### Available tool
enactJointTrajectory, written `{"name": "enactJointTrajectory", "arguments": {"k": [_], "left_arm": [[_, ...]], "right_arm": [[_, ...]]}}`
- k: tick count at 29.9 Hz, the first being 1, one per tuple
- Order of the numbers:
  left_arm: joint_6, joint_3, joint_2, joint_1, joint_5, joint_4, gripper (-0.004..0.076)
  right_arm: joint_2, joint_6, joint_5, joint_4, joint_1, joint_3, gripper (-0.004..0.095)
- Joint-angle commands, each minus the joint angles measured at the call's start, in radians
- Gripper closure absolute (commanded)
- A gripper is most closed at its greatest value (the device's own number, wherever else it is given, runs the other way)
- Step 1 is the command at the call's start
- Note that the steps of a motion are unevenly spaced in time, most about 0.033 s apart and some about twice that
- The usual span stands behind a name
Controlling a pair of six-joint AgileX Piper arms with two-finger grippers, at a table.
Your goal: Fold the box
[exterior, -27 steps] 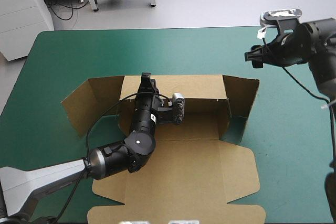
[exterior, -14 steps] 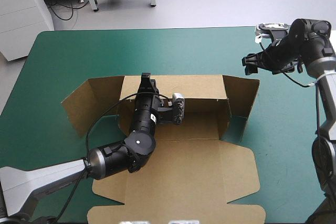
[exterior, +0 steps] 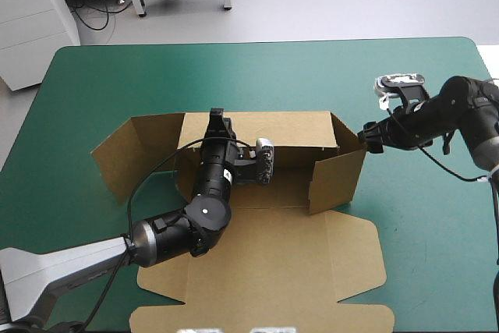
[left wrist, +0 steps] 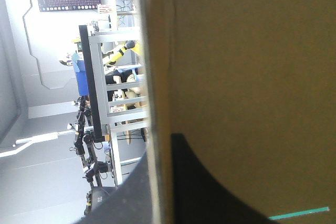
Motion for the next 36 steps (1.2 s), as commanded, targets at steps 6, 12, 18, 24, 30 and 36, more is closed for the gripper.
{"name": "enactJointTrajectory", "arguments": {"k": [6, 12, 18, 24, 30, 36], "left_arm": [[-0.010, -0.018, -0.036, -0.008, 0.018, 0.045, 0.0756], [-0.010, -0.018, -0.036, -0.008, 0.018, 0.045, 0.0756], [-0.010, -0.018, -0.036, -0.008, 0.018, 0.045, 0.0756], [-0.010, -0.018, -0.036, -0.008, 0.018, 0.045, 0.0756], [-0.010, -0.018, -0.036, -0.008, 0.008, 0.045, 0.0756], [-0.010, -0.018, -0.036, -0.008, 0.008, 0.045, 0.0756]], "right_arm": [[-0.135, -0.225, -0.056, 0.114, -0.007, 0.130, 0.0193], [-0.149, -0.360, -0.045, 0.207, -0.007, 0.169, 0.0215], [-0.149, -0.440, -0.050, 0.284, -0.007, 0.216, 0.0215], [-0.149, -0.490, -0.040, 0.340, -0.007, 0.235, 0.0215], [-0.151, -0.504, -0.050, 0.371, -0.006, 0.248, 0.0215], [-0.199, -0.579, -0.153, 0.473, -0.006, 0.381, 0.0278]]}}
